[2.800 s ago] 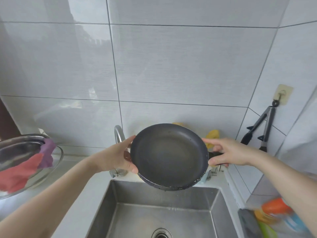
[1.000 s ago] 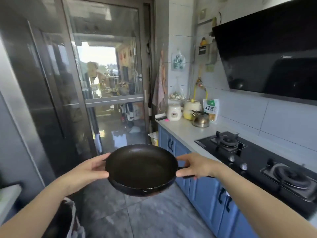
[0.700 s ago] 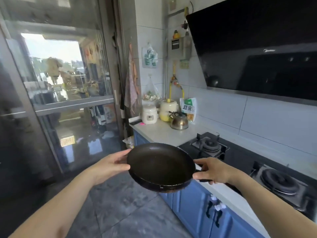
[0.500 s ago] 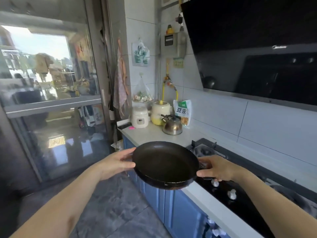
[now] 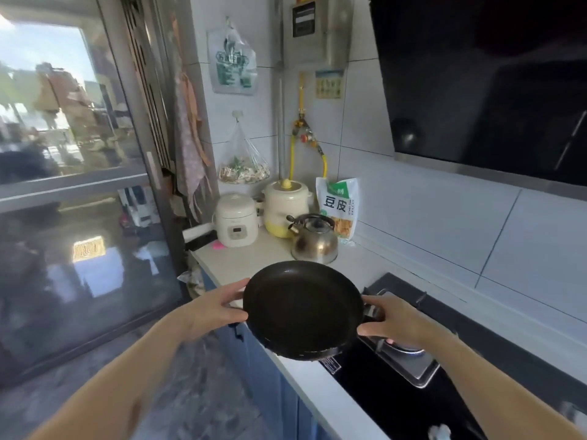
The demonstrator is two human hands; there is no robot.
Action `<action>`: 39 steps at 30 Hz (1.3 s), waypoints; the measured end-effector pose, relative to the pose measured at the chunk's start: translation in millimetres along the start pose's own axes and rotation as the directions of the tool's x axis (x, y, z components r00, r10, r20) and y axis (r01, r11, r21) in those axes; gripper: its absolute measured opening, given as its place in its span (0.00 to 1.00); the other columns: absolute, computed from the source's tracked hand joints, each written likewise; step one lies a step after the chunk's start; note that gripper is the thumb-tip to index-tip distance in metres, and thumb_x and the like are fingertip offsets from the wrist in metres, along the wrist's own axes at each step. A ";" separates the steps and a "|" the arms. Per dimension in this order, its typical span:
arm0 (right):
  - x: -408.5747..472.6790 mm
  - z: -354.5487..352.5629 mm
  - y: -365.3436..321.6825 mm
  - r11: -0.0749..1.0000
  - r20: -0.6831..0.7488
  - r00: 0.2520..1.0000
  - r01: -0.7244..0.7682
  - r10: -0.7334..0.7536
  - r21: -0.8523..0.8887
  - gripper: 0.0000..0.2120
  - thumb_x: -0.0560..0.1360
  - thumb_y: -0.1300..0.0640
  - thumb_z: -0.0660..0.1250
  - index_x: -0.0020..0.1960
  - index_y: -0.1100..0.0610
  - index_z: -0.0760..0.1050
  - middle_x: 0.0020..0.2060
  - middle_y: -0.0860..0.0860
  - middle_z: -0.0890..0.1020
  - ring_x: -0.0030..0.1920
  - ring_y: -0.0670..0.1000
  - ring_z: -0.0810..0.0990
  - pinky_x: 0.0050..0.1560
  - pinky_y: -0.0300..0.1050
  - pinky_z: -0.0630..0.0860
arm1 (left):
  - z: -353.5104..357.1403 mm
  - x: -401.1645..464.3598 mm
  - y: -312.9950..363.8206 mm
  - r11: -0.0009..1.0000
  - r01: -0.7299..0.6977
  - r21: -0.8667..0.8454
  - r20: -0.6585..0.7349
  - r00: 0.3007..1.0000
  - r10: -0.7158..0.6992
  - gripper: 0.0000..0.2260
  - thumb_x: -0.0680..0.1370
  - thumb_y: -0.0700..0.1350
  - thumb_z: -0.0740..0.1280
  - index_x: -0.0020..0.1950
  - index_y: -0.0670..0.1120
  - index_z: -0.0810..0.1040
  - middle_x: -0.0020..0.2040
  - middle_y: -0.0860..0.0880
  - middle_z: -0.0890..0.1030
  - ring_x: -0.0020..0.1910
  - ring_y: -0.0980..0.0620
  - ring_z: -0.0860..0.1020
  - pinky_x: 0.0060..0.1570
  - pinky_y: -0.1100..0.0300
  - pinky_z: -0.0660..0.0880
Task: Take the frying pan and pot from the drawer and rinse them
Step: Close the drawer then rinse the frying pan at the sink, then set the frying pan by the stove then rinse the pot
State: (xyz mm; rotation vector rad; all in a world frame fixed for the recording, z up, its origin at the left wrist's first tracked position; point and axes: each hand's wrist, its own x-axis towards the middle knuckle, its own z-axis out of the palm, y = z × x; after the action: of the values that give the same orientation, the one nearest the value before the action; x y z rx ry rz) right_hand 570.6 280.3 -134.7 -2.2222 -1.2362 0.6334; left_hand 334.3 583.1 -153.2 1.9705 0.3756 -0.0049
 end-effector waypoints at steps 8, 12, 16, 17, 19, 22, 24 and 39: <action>139.6 61.9 45.5 0.986 -0.110 0.981 -0.165 0.161 -0.031 0.37 0.68 0.37 0.69 0.73 0.32 0.58 0.43 0.41 0.76 0.43 0.46 0.78 0.44 0.41 0.76 | -73.2 135.0 -86.5 0.994 0.112 -0.006 0.153 0.982 -0.110 0.40 0.71 0.39 0.71 0.73 0.70 0.60 0.73 0.61 0.69 0.68 0.57 0.73 0.70 0.45 0.68; 186.1 82.1 54.5 0.966 -0.114 0.959 -0.257 0.259 0.034 0.36 0.70 0.42 0.70 0.73 0.30 0.57 0.34 0.43 0.72 0.36 0.43 0.73 0.37 0.36 0.69 | -98.5 188.0 -116.4 0.985 0.170 0.009 0.190 0.967 -0.168 0.38 0.73 0.37 0.69 0.73 0.69 0.61 0.70 0.62 0.72 0.65 0.58 0.75 0.64 0.56 0.74; 219.2 101.4 70.6 0.939 -0.112 0.933 -0.336 0.343 0.076 0.37 0.70 0.41 0.71 0.73 0.30 0.56 0.32 0.45 0.73 0.36 0.45 0.74 0.40 0.39 0.72 | -110.5 225.0 -125.2 0.980 0.189 0.059 0.218 0.956 -0.197 0.35 0.75 0.37 0.68 0.71 0.69 0.63 0.67 0.63 0.74 0.65 0.58 0.74 0.54 0.68 0.72; 225.0 105.0 74.5 0.932 -0.107 0.927 -0.353 0.361 0.085 0.38 0.69 0.41 0.71 0.73 0.30 0.57 0.32 0.45 0.73 0.36 0.45 0.74 0.40 0.39 0.73 | -111.8 232.4 -128.1 0.980 0.188 0.065 0.231 0.953 -0.198 0.34 0.75 0.37 0.68 0.72 0.69 0.63 0.67 0.63 0.74 0.65 0.58 0.74 0.52 0.69 0.72; 232.9 110.6 80.7 0.920 -0.110 0.915 -0.379 0.389 0.097 0.38 0.69 0.41 0.72 0.74 0.31 0.57 0.33 0.44 0.73 0.36 0.44 0.74 0.41 0.40 0.73 | -112.4 247.2 -137.8 0.981 0.183 0.060 0.251 0.949 -0.192 0.35 0.75 0.37 0.69 0.72 0.68 0.63 0.67 0.65 0.73 0.66 0.60 0.72 0.49 0.72 0.72; 236.6 117.4 86.1 0.903 -0.113 0.896 -0.420 0.429 0.095 0.39 0.70 0.41 0.71 0.75 0.33 0.55 0.35 0.43 0.72 0.38 0.45 0.74 0.40 0.38 0.72 | -110.3 264.5 -152.1 0.987 0.153 0.043 0.280 0.947 -0.159 0.37 0.74 0.36 0.70 0.73 0.67 0.63 0.68 0.67 0.72 0.69 0.63 0.68 0.52 0.71 0.74; 237.6 120.9 86.4 0.893 -0.120 0.885 -0.444 0.450 0.076 0.39 0.71 0.41 0.71 0.75 0.34 0.54 0.36 0.43 0.72 0.39 0.46 0.74 0.38 0.36 0.70 | -110.3 272.9 -161.4 0.993 0.119 0.026 0.312 0.942 -0.121 0.38 0.73 0.34 0.70 0.74 0.66 0.62 0.70 0.65 0.71 0.71 0.64 0.66 0.59 0.64 0.74; 256.0 134.7 64.9 0.839 -0.165 0.824 -0.542 0.543 0.052 0.36 0.72 0.46 0.71 0.74 0.39 0.56 0.45 0.48 0.75 0.48 0.53 0.77 0.45 0.46 0.75 | -109.4 302.2 -180.0 0.933 0.176 -0.315 0.270 0.959 -0.090 0.34 0.68 0.44 0.77 0.72 0.49 0.70 0.71 0.57 0.74 0.73 0.57 0.68 0.73 0.53 0.63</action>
State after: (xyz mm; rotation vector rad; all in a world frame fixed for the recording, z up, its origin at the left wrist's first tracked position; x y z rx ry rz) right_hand 649.8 501.1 -315.9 -2.5771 -0.4974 0.6241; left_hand 555.8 825.8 -319.6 1.5786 0.3196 -0.2608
